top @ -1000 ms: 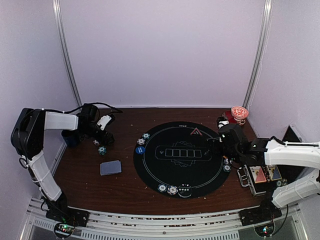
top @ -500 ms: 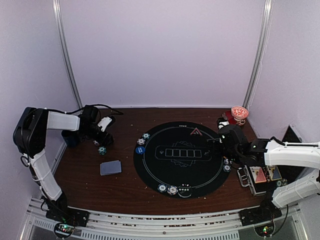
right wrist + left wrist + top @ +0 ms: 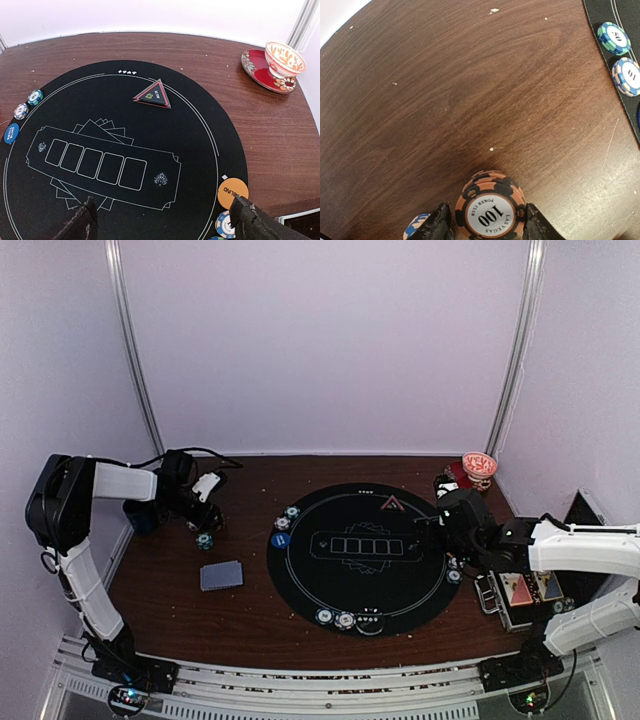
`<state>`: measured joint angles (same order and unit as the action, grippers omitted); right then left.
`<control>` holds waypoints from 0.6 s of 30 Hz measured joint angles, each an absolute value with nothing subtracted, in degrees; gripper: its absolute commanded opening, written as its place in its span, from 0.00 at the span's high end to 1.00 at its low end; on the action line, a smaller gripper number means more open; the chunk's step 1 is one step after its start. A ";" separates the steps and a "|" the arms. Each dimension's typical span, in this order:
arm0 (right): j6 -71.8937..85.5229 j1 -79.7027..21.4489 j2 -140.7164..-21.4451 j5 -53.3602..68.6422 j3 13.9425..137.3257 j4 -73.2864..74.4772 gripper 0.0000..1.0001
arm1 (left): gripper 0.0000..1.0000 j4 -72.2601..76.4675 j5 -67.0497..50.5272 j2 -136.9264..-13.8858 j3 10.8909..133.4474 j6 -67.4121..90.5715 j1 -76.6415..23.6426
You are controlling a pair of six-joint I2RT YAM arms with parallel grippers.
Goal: Distribute texas hold em gaming equipment
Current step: Pick up the pile of poker chips from the pile of poker chips.
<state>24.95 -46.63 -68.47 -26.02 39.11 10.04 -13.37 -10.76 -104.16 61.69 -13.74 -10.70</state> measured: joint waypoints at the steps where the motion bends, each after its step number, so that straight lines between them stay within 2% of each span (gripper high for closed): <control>1: 24.95 -46.63 -68.47 -26.02 39.11 10.00 0.07 | 0.51 -13.37 -10.85 -104.16 61.69 -13.74 -10.70; 10: 24.95 -46.65 -68.45 -26.04 39.11 9.98 0.07 | 0.59 -13.37 -11.86 -104.27 61.71 -13.74 -10.70; 13: 24.95 -46.65 -68.45 -26.04 39.11 9.98 0.07 | 0.65 -13.37 -11.90 -104.27 61.73 -13.74 -10.70; 18: 24.95 -46.65 -68.45 -26.04 39.11 9.98 0.07 | 0.69 -13.34 -12.01 -104.27 61.76 -13.69 -10.70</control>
